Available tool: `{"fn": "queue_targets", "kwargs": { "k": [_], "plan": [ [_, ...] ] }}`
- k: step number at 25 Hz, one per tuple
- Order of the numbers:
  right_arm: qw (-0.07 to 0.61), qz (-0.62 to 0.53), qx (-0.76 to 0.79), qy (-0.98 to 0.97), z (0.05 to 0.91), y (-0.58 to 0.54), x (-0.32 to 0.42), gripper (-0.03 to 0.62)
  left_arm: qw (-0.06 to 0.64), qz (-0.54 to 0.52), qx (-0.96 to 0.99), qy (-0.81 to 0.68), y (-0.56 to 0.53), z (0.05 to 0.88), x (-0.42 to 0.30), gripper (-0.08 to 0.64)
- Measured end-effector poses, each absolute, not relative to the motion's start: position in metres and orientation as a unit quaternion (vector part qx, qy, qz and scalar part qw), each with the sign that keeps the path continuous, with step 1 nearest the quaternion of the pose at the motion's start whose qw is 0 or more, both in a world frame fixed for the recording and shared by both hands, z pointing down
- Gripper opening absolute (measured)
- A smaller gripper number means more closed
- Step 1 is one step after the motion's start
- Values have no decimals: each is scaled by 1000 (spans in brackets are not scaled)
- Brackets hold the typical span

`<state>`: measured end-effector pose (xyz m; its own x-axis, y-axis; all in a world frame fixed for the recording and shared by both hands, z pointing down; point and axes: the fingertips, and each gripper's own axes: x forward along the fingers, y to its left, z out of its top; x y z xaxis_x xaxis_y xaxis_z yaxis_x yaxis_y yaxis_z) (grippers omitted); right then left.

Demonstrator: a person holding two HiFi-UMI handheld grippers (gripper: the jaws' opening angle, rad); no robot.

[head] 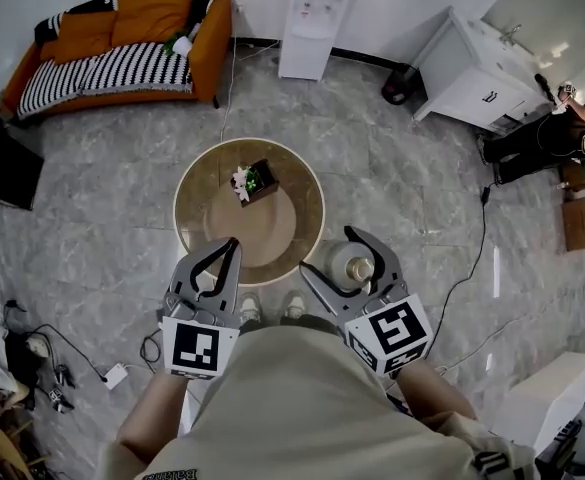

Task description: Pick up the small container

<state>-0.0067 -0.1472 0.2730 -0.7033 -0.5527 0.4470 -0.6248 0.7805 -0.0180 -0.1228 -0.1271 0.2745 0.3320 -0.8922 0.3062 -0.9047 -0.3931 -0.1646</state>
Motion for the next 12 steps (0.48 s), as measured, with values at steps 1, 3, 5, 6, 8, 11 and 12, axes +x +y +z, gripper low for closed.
{"fn": "queue_targets", "kwargs": {
  "k": [1,3,5,6,8,11,12],
  "plan": [
    [221,84,320,-918,277,-144,-6,339,18,178,816,-549,-125,275,-121,6],
    [229,86,317,-916,284,-139,-4,339,15,176,818,-548,-122,274,-117,6],
    [229,93,315,-916,289,-136,-4,339,9,171,818,-549,-119,272,-113,6],
    [228,94,314,-917,290,-135,-5,339,8,169,817,-551,-119,271,-113,6],
    [225,93,313,-918,289,-135,-7,339,12,167,818,-551,-119,271,-112,6],
    [221,83,311,-921,285,-137,-9,339,13,168,818,-549,-119,271,-111,6],
    [220,78,311,-921,282,-139,-9,339,11,169,818,-549,-118,271,-112,6]
  ]
}}
